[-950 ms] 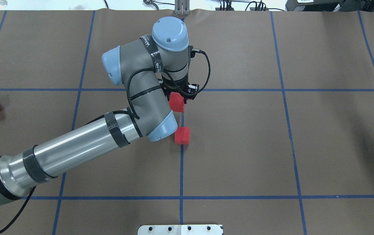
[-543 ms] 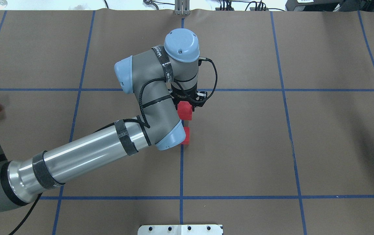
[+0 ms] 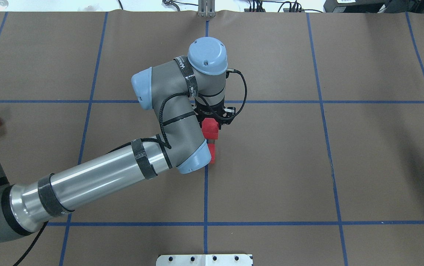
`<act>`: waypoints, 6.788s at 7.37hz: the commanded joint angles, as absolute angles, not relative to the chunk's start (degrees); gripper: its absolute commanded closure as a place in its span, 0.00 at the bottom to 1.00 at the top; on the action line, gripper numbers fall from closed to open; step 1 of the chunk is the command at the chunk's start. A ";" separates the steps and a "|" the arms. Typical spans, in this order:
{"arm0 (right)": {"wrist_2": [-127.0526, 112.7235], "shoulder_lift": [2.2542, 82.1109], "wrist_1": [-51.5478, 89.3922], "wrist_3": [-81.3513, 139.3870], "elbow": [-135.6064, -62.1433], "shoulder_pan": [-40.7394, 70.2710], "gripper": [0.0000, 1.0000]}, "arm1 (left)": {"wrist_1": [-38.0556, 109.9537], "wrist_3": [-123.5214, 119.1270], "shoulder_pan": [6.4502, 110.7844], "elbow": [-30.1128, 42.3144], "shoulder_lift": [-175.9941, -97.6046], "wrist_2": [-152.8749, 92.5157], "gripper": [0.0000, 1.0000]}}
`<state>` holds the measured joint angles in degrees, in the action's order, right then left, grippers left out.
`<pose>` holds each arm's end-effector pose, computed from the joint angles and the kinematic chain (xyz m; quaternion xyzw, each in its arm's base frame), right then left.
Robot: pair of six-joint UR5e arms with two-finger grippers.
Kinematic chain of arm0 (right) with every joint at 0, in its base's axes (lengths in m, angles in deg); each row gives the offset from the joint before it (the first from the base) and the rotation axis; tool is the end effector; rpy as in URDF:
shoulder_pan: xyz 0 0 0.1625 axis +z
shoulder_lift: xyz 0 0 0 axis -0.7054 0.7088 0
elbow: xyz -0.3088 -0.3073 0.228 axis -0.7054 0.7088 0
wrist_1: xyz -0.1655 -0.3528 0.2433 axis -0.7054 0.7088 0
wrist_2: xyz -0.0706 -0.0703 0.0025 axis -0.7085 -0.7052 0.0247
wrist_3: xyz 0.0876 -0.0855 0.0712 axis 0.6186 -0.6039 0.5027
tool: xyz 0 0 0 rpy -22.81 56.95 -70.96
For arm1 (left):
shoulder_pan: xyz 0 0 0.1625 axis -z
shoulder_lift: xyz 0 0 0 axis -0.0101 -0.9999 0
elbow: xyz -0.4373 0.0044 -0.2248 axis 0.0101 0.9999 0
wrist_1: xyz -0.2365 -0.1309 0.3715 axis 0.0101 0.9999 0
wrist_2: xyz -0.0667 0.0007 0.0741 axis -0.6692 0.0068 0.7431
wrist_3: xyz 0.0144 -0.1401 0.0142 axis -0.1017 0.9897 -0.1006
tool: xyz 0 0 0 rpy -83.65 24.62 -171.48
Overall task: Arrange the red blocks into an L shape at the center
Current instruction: 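Lower the cube against the far side of the center cube, then open the left gripper and move it toward the far-edge red cube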
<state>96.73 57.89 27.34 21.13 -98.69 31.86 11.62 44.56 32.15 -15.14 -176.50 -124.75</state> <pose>-0.0898 -0.5909 0.6876 0.0380 -0.3281 -0.0716 0.9412 0.7380 -0.5587 0.1673 -0.0084 0.4012 0.0455 0.9148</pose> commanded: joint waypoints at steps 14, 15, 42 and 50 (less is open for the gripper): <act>96.73 58.07 27.34 21.13 -98.69 31.86 0.00 | 14.94 48.55 31.15 -14.47 -174.16 -124.40 0.45; 96.73 58.07 27.34 21.04 -98.69 31.86 0.00 | 14.86 48.55 31.06 -14.47 -174.07 -124.40 0.41; 96.73 57.98 27.34 21.04 -98.60 31.78 0.00 | 11.81 47.41 32.90 -8.43 -172.94 -124.75 0.00; 96.73 57.98 27.25 20.96 -97.90 31.86 0.00 | 18.08 -19.06 54.75 19.56 -123.75 -135.62 0.01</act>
<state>96.73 57.96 27.26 21.03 -98.04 31.82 14.62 -7.90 49.17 20.21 -130.32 -131.28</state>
